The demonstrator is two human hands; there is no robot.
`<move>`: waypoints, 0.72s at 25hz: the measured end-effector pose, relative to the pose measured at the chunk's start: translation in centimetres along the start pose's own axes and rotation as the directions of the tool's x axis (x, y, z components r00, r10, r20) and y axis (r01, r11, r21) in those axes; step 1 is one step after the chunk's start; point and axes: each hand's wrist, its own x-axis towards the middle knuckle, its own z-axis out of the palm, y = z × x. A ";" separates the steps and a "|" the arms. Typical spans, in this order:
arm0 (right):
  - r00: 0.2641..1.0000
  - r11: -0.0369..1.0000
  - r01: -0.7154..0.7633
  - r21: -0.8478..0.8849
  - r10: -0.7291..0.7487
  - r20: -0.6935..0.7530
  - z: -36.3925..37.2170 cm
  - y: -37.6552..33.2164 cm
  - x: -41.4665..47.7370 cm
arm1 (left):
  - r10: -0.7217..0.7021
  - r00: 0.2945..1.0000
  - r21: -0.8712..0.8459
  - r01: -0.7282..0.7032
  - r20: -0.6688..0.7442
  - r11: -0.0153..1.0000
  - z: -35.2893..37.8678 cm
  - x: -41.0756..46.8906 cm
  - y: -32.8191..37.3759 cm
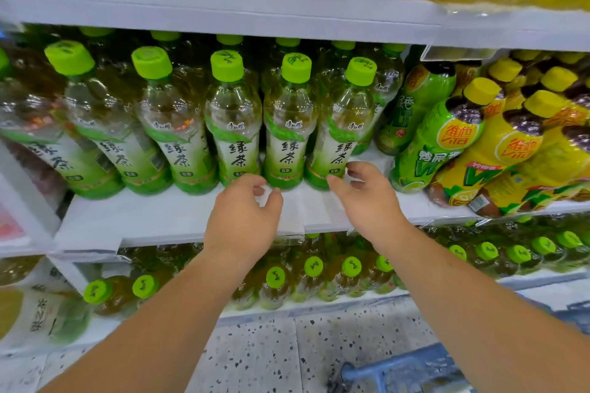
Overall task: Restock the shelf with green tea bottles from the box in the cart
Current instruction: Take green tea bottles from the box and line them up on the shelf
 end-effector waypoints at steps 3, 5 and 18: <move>0.991 0.993 -0.120 0.001 0.120 0.054 -0.5 -1.4 -3.2 | -0.106 0.985 -0.089 0.118 0.137 0.989 -2.3 -1.6 0.8; 0.976 0.983 -0.182 -0.013 0.182 0.117 -1.0 -2.8 -6.0 | -0.134 0.967 -0.093 0.158 0.218 0.983 -4.5 -3.2 1.4; 0.919 0.944 -0.315 -0.096 0.329 0.217 -9.4 -9.6 -26.3 | -0.184 0.851 0.035 0.192 0.491 0.981 -17.1 -18.7 7.5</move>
